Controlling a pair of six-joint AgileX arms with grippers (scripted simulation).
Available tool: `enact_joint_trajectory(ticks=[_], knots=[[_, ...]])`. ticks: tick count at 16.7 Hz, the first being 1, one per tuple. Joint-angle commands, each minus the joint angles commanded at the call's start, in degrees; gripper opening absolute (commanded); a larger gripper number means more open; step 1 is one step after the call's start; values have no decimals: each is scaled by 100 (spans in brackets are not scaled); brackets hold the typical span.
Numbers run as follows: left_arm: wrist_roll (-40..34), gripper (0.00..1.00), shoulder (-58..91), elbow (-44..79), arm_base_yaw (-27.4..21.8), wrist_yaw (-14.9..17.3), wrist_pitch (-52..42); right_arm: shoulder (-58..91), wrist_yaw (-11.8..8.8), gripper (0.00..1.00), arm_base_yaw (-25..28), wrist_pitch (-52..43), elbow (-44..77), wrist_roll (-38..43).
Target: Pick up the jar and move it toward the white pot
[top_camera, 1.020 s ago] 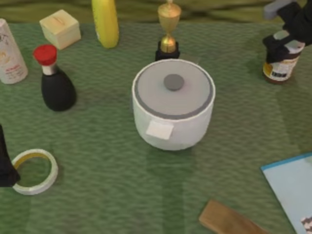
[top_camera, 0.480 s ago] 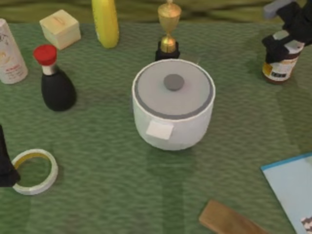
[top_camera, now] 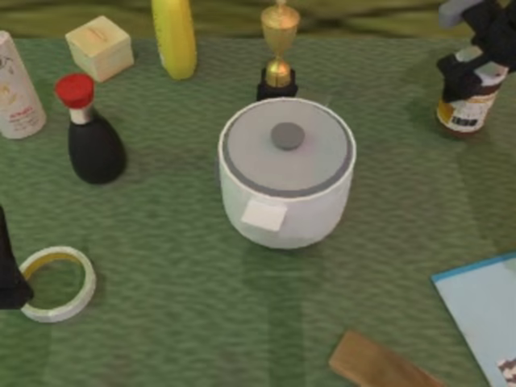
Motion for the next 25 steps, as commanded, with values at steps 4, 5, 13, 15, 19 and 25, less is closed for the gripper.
enact_joint_trajectory(ticks=[4, 5, 13, 15, 19, 25], knots=[[0, 100, 0, 0, 0, 0, 0, -1253, -10, 0, 24, 49, -1303, 39], [0, 100, 0, 0, 0, 0, 0, -1609, -11, 0, 33, 60, -1682, 45], [0, 100, 0, 0, 0, 0, 0, -2760, -18, 0, 85, 75, -2853, 45], [0, 100, 0, 0, 0, 0, 0, -2744, -17, 0, 57, 76, -2837, 67], [0, 100, 0, 0, 0, 0, 0, -2853, 170, 0, 307, 309, -3166, 676], [0, 100, 0, 0, 0, 0, 0, -3241, 800, 0, 1002, 1061, -4256, 2923]])
